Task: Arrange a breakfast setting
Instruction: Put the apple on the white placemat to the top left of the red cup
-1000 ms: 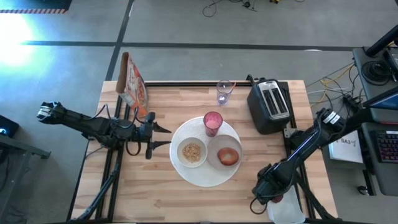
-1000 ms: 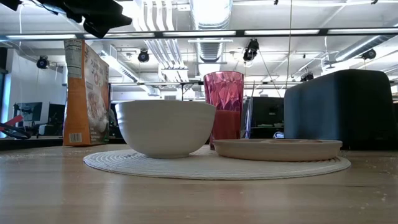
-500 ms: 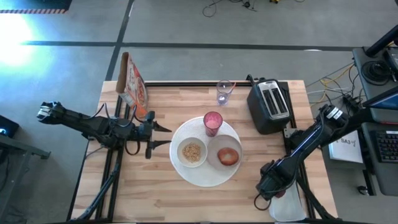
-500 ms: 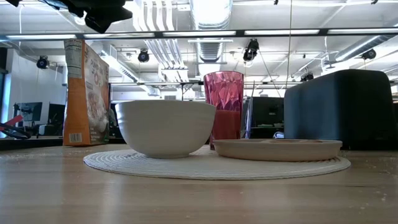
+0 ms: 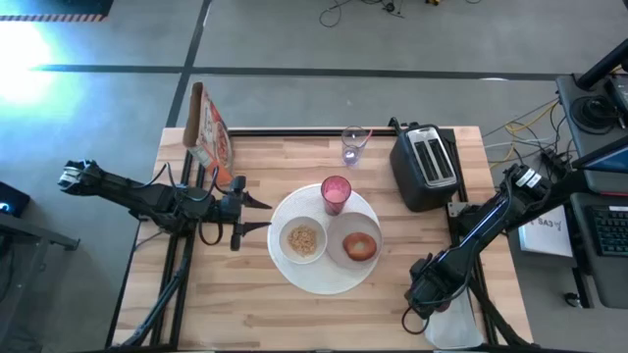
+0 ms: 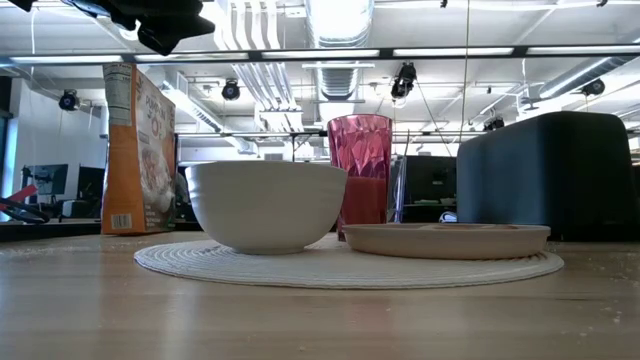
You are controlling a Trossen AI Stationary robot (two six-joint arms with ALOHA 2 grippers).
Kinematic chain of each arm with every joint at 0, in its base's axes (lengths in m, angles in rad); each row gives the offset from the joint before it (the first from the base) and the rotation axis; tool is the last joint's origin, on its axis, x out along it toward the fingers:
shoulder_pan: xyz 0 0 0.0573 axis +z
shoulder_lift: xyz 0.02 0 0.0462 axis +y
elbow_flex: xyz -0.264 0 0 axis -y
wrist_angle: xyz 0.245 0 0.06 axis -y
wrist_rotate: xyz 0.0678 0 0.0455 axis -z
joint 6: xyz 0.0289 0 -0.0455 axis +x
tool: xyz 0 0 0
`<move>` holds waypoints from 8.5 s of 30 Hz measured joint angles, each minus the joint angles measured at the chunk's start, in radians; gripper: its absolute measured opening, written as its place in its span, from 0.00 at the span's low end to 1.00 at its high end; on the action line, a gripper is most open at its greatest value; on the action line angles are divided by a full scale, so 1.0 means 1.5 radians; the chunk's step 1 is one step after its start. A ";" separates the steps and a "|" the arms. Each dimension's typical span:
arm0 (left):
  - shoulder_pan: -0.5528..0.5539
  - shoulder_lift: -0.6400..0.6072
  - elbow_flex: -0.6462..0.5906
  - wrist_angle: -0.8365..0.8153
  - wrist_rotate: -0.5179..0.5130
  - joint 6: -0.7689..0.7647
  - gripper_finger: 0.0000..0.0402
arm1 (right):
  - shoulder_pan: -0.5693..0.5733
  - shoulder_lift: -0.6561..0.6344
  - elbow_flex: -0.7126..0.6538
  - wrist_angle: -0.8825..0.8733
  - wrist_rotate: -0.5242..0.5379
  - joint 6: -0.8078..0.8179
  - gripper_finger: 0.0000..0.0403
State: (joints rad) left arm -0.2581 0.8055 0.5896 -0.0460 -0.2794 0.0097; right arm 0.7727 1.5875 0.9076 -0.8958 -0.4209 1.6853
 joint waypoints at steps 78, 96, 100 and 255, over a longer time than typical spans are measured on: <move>0.000 0.004 0.000 0.001 0.000 0.000 0.44 | 0.026 -0.097 -0.076 0.070 -0.156 0.092 0.57; 0.000 0.004 -0.001 0.001 0.000 0.002 0.44 | 0.027 -0.132 -0.077 0.141 -0.171 0.071 0.55; 0.000 0.004 -0.001 0.001 0.000 0.002 0.44 | 0.027 -0.168 -0.077 0.140 -0.166 0.082 0.55; 0.001 0.049 0.004 0.101 0.135 0.036 0.57 | -0.264 0.006 0.240 0.554 0.780 -0.957 0.29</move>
State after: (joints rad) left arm -0.2567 0.8795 0.5953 0.1051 -0.0763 0.0638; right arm 0.3767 1.5959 1.2678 -0.0652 0.7498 0.2504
